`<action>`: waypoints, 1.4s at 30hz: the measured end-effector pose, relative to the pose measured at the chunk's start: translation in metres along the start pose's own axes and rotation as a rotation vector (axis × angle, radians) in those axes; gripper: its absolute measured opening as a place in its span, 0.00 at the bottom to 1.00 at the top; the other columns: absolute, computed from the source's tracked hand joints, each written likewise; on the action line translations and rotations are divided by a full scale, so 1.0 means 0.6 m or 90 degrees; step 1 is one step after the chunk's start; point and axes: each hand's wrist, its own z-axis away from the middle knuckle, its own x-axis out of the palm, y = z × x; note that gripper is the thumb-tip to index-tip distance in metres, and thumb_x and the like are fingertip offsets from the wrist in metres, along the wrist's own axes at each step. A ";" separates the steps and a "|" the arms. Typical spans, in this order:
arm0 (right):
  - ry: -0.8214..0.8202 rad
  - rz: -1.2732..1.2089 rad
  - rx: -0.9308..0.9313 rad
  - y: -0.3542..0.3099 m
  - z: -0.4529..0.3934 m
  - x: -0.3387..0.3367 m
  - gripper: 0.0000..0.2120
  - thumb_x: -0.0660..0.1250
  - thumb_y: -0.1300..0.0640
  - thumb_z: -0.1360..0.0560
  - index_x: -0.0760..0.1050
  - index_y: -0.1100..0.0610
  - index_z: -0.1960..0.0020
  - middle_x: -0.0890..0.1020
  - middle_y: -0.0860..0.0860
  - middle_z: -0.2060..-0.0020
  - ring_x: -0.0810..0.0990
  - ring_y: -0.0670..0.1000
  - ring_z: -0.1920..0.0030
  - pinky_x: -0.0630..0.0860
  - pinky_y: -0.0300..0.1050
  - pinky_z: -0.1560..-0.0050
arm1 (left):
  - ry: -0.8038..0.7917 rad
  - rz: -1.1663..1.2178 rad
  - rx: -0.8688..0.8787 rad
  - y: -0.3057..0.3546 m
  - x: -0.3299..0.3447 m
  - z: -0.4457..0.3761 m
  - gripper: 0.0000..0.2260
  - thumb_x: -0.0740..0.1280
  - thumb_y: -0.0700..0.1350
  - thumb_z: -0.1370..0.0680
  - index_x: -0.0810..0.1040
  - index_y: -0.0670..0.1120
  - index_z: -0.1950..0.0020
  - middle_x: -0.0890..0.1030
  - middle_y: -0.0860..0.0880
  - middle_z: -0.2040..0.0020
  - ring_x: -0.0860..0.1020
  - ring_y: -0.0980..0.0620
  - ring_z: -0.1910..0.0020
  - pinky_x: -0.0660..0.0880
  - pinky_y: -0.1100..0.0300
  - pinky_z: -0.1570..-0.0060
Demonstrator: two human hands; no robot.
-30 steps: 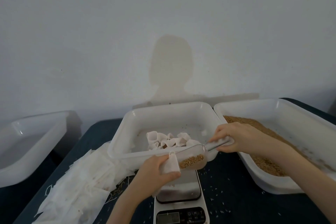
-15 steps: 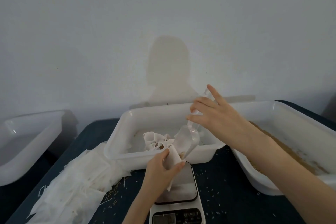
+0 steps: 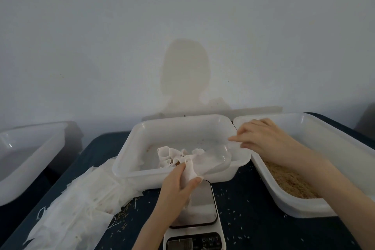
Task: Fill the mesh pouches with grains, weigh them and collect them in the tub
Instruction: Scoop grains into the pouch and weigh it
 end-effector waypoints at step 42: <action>-0.084 -0.192 0.489 0.133 0.160 0.135 0.21 0.65 0.50 0.22 0.70 0.56 0.31 0.76 0.54 0.36 0.74 0.55 0.37 0.71 0.51 0.36 | -0.117 -0.043 -0.119 -0.060 -0.033 0.043 0.37 0.77 0.59 0.37 0.61 0.62 0.34 0.71 0.63 0.43 0.71 0.66 0.44 0.67 0.72 0.51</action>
